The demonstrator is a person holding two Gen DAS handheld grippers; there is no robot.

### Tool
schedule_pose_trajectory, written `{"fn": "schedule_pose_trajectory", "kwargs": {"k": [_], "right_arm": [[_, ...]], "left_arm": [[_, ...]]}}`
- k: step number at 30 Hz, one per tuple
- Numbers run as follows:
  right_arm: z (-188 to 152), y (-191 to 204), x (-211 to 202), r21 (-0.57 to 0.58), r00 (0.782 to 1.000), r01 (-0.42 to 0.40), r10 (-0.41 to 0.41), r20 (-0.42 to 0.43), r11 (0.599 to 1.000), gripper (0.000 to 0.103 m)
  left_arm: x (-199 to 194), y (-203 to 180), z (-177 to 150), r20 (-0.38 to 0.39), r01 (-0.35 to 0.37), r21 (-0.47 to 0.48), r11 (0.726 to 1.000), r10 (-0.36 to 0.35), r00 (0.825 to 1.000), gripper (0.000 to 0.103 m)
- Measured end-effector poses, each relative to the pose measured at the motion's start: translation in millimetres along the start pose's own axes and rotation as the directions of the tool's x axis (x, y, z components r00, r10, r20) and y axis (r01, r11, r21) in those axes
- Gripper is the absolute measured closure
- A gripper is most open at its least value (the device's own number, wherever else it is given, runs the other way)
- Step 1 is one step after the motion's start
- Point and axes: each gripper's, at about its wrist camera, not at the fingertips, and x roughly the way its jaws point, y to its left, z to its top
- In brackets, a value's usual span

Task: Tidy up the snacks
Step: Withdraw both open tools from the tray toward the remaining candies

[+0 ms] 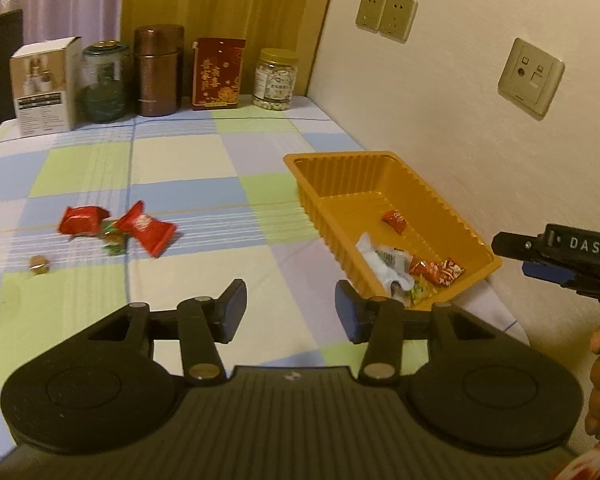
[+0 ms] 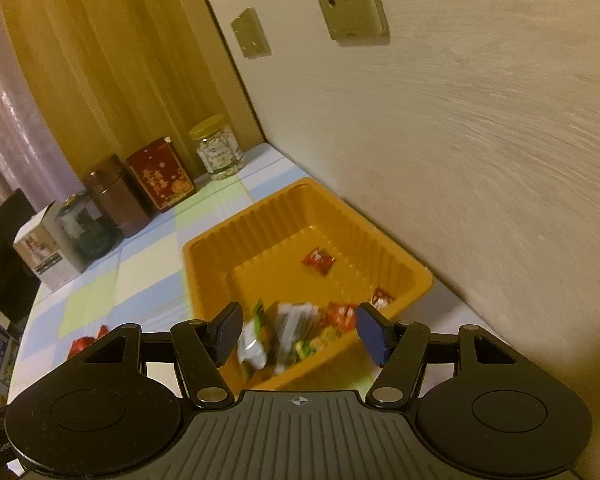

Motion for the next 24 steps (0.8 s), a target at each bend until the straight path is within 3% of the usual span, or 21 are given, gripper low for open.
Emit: {"fn": "schedule_pose_trajectory", "kwargs": {"k": [11, 24], "right_arm": [[-36, 53, -42, -0.073, 0.999, -0.043, 0.044, 0.002, 0.996, 0.04], [-71, 101, -60, -0.161, 0.994, -0.107, 0.105, -0.024, 0.981, 0.04]], "left_arm": [[-59, 27, -19, 0.026, -0.063, 0.008, 0.998, 0.063, 0.998, 0.049], [-106, 75, -39, 0.054, -0.127, -0.057, 0.99, 0.13, 0.99, 0.038]]}}
